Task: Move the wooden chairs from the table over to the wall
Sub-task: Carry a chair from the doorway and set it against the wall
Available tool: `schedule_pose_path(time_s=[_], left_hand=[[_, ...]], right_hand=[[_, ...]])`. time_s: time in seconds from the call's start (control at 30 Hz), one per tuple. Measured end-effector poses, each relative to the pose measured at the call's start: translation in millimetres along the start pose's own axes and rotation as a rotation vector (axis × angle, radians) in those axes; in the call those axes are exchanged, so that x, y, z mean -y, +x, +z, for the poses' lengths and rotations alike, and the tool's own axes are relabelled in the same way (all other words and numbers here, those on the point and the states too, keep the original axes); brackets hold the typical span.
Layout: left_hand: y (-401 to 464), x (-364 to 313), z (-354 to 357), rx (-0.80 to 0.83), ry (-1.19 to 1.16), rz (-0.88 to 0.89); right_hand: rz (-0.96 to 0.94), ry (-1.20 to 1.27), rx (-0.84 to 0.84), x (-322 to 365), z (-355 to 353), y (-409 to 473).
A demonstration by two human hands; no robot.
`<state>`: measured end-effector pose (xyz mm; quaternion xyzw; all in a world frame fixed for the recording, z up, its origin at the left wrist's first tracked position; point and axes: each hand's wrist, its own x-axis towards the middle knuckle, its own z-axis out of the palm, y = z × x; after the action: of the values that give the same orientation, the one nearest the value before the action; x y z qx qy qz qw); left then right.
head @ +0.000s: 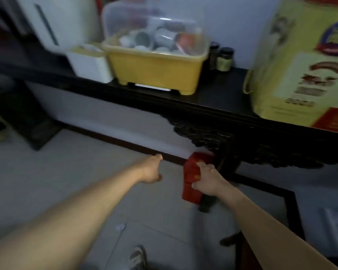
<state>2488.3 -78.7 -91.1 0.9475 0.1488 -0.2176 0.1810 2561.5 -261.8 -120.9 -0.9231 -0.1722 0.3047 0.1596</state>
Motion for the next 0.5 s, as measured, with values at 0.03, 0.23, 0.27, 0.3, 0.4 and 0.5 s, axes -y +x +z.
schedule_pose_path(time_s=[0.03, 0.23, 0.27, 0.3, 0.4, 0.5], left_hand=[[-7.6, 20.4, -3.4, -0.026, -0.011, -0.042], [-51.9, 140.8, -19.9, -0.069, -0.13, -0.242], [-59.1, 161.4, -21.4, -0.075, -0.163, -0.268], [-66.8, 183.8, -22.6, -0.084, -0.2, -0.301], [-84.6, 242.9, -28.3, -0.1, -0.251, -0.384], [-102.0, 305.0, -37.3, -0.136, -0.309, -0.467]], right_hand=[[-0.044, -0.036, 0.019, 20.1, 6.1, 4.3], [-0.231, -0.168, 0.146, 139.8, 45.7, 24.9], [-0.254, -0.187, 0.158, 160.6, 53.6, 28.2], [-0.28, -0.211, 0.171, 183.6, 62.8, 32.9], [-0.348, -0.272, 0.19, 245.9, 86.2, 43.6], [-0.43, -0.321, 0.228, 307.8, 112.5, 52.4]])
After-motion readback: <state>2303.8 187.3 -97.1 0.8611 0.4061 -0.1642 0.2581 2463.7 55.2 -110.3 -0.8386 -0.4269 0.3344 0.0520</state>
